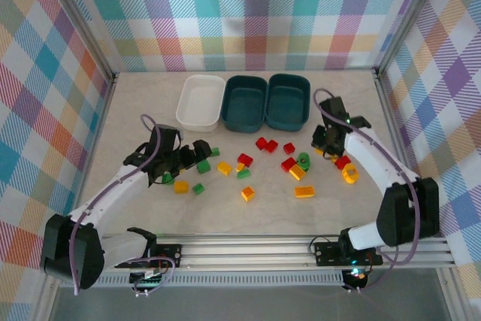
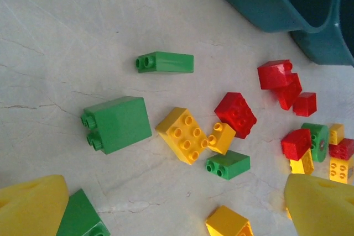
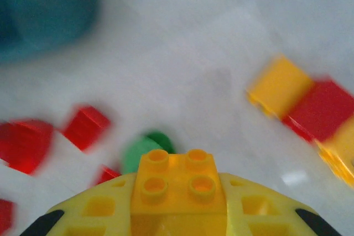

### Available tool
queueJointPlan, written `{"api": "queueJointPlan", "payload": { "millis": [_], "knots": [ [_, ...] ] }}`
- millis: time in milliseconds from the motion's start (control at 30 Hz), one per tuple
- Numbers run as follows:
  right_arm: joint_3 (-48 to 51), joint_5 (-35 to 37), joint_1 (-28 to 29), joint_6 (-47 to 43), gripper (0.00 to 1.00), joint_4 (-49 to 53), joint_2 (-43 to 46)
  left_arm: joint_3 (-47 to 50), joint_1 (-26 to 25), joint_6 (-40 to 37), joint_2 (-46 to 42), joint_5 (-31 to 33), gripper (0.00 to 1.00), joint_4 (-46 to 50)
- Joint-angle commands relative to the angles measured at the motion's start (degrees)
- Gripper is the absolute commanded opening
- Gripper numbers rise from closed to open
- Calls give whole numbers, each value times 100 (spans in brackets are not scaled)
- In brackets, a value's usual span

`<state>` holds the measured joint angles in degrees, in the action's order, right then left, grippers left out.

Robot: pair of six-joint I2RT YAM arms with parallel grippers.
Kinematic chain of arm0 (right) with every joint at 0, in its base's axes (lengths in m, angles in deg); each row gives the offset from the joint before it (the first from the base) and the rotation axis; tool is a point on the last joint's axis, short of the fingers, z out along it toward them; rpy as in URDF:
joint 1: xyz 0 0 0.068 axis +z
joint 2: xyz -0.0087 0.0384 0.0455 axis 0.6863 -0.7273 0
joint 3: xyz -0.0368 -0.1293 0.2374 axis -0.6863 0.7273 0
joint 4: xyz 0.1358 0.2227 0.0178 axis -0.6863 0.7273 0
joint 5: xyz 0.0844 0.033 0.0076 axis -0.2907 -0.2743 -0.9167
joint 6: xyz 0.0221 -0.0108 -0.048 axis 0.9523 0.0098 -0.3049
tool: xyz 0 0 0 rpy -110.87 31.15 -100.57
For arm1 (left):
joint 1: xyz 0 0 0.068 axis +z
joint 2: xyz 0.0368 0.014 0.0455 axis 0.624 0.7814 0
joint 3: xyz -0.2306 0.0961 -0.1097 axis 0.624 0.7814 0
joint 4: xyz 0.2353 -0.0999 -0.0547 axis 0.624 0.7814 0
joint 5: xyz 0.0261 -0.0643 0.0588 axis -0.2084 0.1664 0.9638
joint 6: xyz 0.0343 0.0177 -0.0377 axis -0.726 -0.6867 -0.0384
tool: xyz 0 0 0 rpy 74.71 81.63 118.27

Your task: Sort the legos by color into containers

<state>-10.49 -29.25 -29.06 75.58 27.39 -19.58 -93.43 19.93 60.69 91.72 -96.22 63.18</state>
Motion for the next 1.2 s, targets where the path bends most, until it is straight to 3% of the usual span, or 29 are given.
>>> {"api": "queueJointPlan", "payload": {
  "millis": [0, 133, 267, 567, 733, 800, 933, 1067, 1167],
  "knots": [
    [-836, -207, 39, -383, 23, -700, -938, -338, -2, 54, 347, -40, 100, 389],
    [-2083, -285, 83, -671, 23, -745, -2082, -775, 375, -369, 579, 227, 100, 1166],
    [-3267, -233, 177, -924, 24, -396, -3114, -597, 882, 102, 538, -438, 100, 808],
    [-4867, -254, 272, -1249, 31, 269, -4419, -624, 916, 122, 629, -519, 100, 1054],
    [-6110, -383, 370, -1350, 39, 1237, -5137, -873, 918, -25, 733, -461, 100, 1270],
    [-6344, -366, 403, -1360, 45, 1388, -5213, -980, 913, -72, 778, -500, 100, 1310],
    [-6428, -272, 409, -1339, 49, 1390, -5004, -1146, 918, -109, 833, -490, 100, 1383],
    [-6017, -161, 409, -1356, 49, 1214, -4353, -1185, 918, -66, 869, -557, 100, 1331],
    [-5042, -116, 472, -1262, 49, 907, -3556, -1097, 905, 73, 826, -605, 100, 1163]
  ]
}}
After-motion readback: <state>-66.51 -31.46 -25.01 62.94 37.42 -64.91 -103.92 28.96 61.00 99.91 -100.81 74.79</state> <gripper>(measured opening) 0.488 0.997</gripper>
